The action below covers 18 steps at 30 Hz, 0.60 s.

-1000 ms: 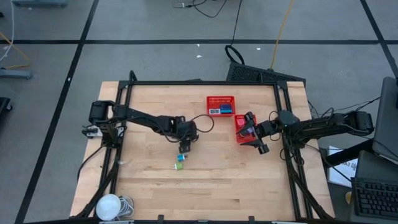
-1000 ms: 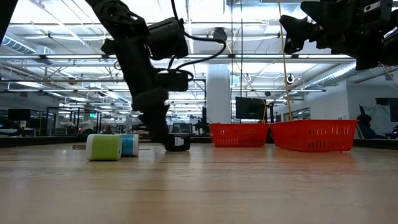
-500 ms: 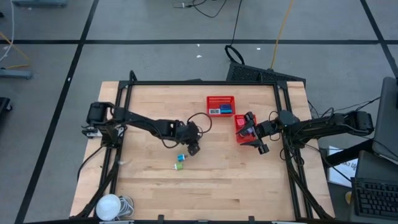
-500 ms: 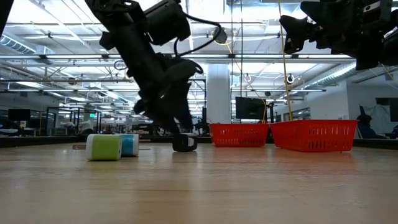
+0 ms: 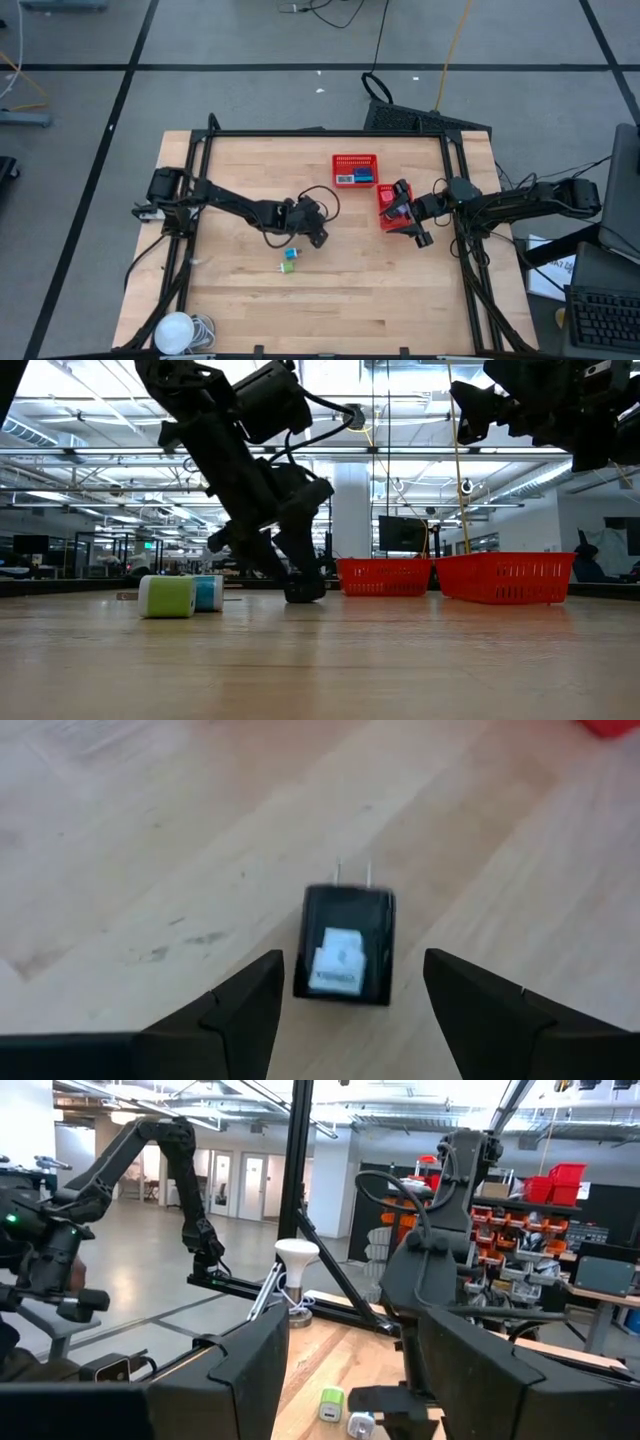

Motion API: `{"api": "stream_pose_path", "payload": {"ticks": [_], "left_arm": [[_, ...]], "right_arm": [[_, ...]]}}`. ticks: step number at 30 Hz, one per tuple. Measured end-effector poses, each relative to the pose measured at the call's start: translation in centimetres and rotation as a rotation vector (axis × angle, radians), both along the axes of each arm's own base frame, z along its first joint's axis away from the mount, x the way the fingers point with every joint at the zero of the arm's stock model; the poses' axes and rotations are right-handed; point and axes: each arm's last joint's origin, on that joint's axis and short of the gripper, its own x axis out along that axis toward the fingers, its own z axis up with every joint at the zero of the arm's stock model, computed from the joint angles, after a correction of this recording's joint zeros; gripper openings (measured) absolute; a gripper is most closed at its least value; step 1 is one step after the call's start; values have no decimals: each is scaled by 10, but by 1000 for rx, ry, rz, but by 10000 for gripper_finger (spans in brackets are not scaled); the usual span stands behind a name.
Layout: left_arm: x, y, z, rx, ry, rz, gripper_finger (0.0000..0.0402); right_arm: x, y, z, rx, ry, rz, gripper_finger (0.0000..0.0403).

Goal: Pick & Place Office items
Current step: Put the black charger adapter into the bottom red bin

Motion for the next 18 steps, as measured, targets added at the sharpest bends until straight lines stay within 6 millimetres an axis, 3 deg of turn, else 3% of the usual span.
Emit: {"api": "stream_pose_path", "payload": {"ticks": [9, 18], "left_arm": [[1, 8, 1, 3, -4, 17, 246], [0, 3, 1, 79, 34, -82, 246]], "right_arm": [[0, 0, 0, 0, 2, 0, 212], [0, 0, 0, 1, 1, 0, 212]]}}
